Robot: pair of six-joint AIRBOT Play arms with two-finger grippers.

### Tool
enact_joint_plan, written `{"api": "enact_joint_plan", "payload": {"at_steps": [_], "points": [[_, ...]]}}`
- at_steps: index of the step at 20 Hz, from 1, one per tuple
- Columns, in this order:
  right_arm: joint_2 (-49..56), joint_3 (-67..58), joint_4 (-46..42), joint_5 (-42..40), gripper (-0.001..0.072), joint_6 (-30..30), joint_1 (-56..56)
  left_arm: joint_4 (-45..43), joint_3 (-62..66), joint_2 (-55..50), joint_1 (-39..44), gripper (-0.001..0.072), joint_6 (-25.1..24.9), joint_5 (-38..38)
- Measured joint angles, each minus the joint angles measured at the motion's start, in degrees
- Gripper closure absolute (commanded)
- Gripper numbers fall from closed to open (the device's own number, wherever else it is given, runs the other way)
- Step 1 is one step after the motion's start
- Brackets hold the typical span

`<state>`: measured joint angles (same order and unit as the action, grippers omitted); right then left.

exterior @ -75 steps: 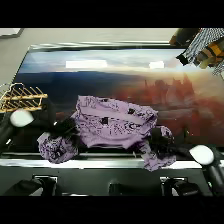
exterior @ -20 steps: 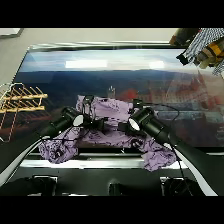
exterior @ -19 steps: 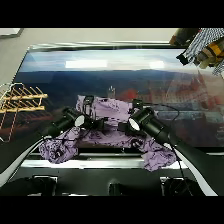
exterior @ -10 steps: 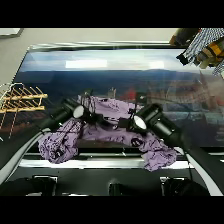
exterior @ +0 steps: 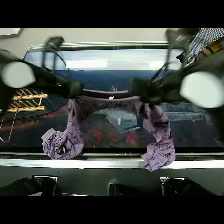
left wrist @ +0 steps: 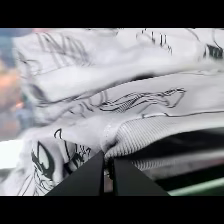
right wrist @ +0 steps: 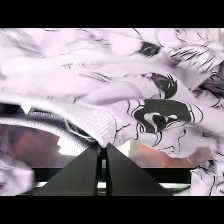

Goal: Fold the clothes and pants, and hang the long-sleeved shirts on hangers.

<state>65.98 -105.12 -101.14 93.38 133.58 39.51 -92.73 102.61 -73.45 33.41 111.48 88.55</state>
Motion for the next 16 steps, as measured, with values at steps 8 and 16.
{"api": "enact_joint_plan", "payload": {"at_steps": [8,16], "points": [[1.0,-8.1,4.5,9.4,0.0675,-2.0,0.0,-0.2,1.7,4.6,1.7,0.0681,2.0,9.8],[-0.9,20.7,3.4,0.2,0.0676,-1.4,4.5,9.1,-26.1,4.9,3.0,0.0680,7.4,-5.7]]}}
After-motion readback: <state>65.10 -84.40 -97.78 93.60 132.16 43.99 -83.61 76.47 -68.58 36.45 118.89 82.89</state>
